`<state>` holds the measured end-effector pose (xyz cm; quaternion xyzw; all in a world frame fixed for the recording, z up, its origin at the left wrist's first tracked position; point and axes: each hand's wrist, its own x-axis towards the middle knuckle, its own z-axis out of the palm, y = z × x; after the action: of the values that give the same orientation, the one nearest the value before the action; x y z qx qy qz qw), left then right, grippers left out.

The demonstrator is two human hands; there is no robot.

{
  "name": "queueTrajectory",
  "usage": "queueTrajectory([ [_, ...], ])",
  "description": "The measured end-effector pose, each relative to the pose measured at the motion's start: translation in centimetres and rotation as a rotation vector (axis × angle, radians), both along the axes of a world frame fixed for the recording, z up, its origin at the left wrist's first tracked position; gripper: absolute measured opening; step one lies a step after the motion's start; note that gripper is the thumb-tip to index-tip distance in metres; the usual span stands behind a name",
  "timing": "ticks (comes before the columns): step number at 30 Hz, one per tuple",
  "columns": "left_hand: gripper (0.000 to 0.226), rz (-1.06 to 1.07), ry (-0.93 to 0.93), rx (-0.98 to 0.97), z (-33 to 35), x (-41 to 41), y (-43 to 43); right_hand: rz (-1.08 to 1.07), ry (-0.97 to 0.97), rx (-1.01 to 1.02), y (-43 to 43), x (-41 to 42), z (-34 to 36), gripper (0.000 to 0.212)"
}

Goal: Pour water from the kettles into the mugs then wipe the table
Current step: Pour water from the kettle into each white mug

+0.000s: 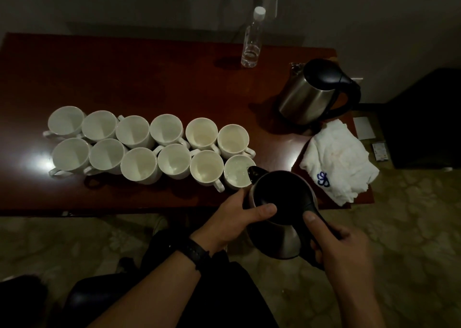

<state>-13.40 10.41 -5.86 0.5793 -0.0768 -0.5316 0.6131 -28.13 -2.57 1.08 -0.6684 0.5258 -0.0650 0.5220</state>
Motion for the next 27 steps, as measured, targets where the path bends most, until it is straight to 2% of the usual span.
queueTrajectory([
  [9,0.067,-0.003,0.002,-0.004,0.24,0.09,-0.17,0.006,-0.007,-0.009,-0.29,0.14,0.08,0.065],
  [18,0.069,0.009,0.012,-0.003,0.17,0.12,-0.13,0.011,-0.019,-0.008,-0.25,0.32,0.00,0.055],
  [27,0.072,0.025,0.013,-0.003,0.13,0.18,-0.34,0.030,-0.022,-0.019,-0.59,0.25,-0.19,0.063],
])
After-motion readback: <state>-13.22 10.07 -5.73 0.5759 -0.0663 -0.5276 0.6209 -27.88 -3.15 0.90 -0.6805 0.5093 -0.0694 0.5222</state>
